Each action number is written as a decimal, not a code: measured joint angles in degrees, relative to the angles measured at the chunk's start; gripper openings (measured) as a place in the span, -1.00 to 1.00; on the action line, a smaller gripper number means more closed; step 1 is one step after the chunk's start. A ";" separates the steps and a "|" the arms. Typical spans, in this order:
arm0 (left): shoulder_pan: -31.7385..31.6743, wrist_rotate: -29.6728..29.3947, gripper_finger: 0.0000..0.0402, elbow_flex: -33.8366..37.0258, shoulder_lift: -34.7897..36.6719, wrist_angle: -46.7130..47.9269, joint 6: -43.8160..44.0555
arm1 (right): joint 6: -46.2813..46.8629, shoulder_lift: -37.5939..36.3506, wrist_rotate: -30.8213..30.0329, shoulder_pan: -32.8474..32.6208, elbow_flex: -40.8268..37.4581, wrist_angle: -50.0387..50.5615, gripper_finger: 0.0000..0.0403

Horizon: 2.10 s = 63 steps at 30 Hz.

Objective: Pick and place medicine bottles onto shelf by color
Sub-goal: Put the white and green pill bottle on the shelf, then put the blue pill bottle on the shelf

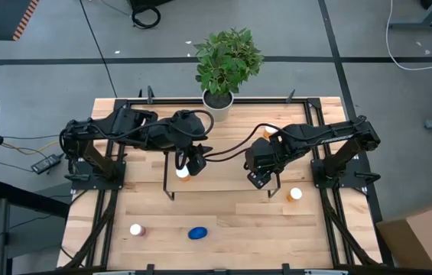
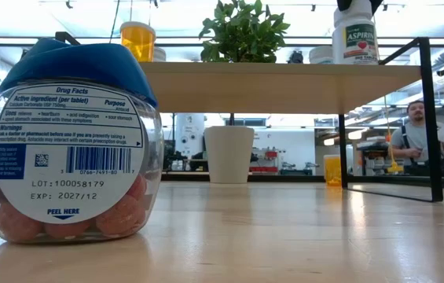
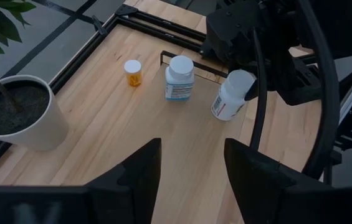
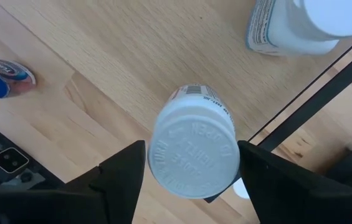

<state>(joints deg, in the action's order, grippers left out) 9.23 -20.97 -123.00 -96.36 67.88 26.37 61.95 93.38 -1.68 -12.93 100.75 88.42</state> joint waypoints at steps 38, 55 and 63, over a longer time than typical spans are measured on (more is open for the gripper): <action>-0.02 0.02 -0.05 0.00 0.00 1.44 1.75 | 4.53 -0.26 -0.44 -0.35 1.76 -2.00 0.29; -0.02 0.02 -0.05 0.00 0.00 2.48 1.04 | 11.84 -0.26 -5.57 -3.26 9.09 0.13 0.29; 0.00 0.07 -0.05 0.00 0.00 3.19 1.01 | 17.53 -0.24 -7.12 -8.32 9.09 0.13 0.29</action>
<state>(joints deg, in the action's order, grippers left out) 9.23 -20.91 -123.00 -96.36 71.07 27.38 79.48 93.14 -8.80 -21.25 109.84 88.55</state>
